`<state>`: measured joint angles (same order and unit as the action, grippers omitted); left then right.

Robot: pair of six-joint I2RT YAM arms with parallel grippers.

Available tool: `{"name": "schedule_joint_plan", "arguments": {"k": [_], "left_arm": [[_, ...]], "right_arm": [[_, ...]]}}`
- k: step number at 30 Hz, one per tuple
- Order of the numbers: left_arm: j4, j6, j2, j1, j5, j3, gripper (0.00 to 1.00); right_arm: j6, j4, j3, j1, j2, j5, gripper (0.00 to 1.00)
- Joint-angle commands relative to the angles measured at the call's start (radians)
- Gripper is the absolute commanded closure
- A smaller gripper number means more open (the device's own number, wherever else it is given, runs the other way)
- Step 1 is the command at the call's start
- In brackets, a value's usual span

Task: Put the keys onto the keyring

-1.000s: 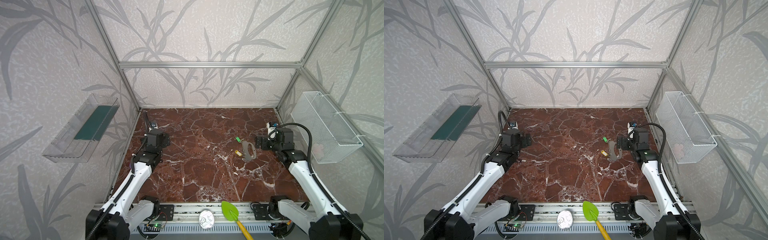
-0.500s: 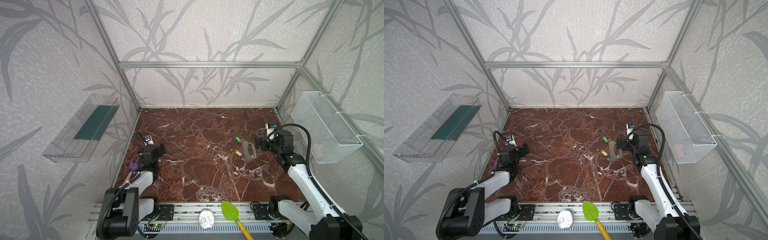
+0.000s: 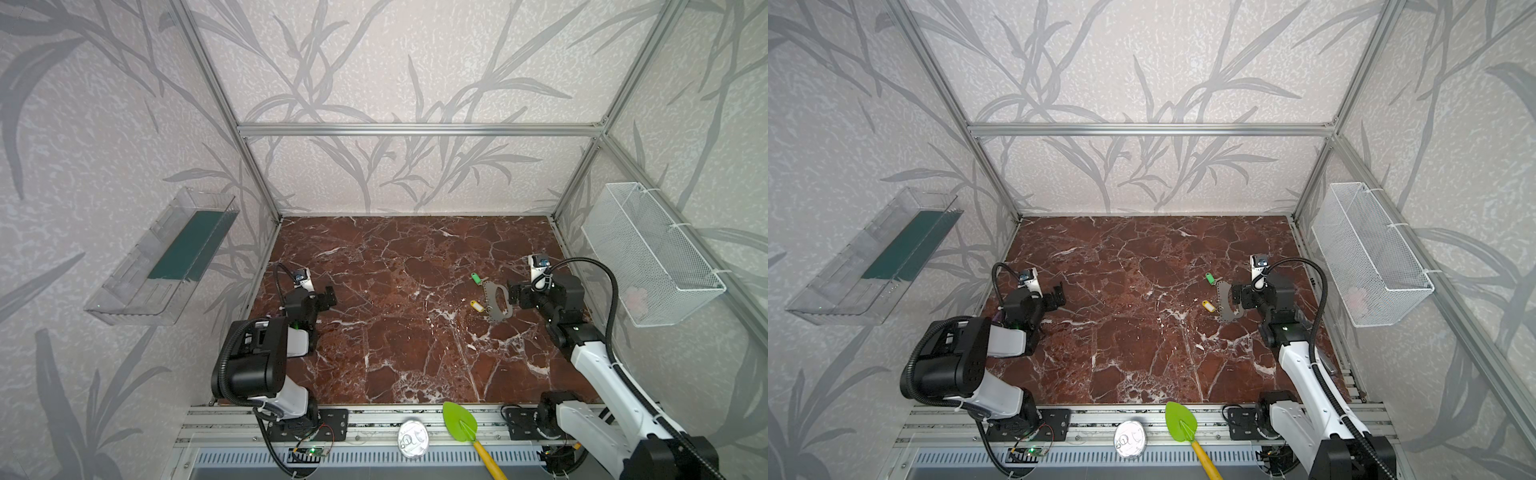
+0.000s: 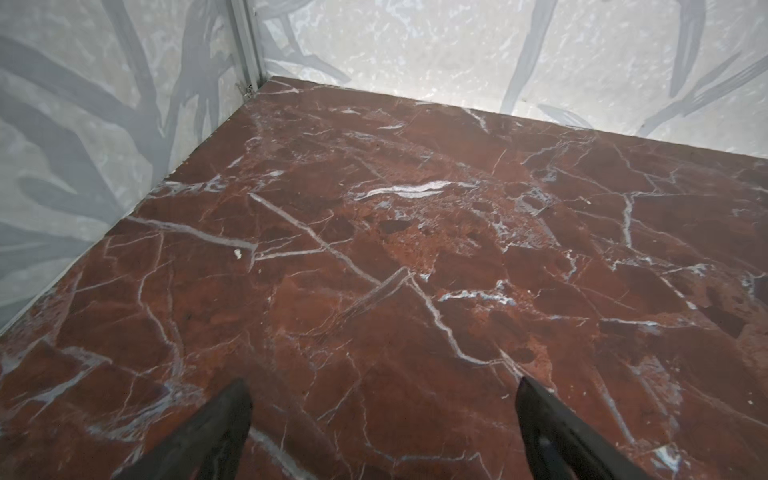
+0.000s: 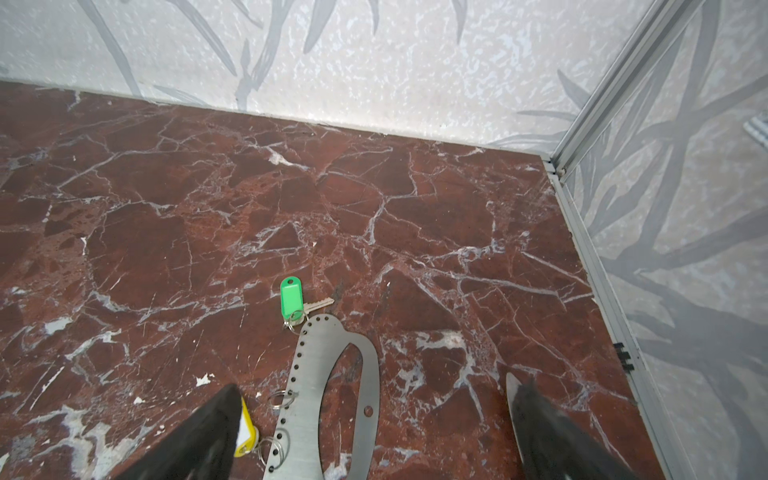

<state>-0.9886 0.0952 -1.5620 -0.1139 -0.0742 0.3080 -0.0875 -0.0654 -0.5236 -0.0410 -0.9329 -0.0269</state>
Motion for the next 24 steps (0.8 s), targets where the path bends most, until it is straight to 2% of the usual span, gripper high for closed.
{"name": "schedule_joint_plan", "arguments": {"k": [1, 12, 24], "left_arm": [[-0.021, -0.020, 0.007, -0.006, -0.043, 0.023, 0.01], [-0.008, -0.043, -0.008, -0.003, -0.064, 0.044, 0.01], [-0.011, -0.043, -0.009, -0.002, -0.063, 0.042, 0.01]], "right_arm": [[-0.019, -0.096, 0.031, 0.005, -0.010, -0.009, 0.01], [-0.035, -0.535, 0.201, 0.004, -0.153, -0.084, 0.01], [0.021, -0.902, 0.229, 0.004, -0.455, -0.170, 0.01]]}}
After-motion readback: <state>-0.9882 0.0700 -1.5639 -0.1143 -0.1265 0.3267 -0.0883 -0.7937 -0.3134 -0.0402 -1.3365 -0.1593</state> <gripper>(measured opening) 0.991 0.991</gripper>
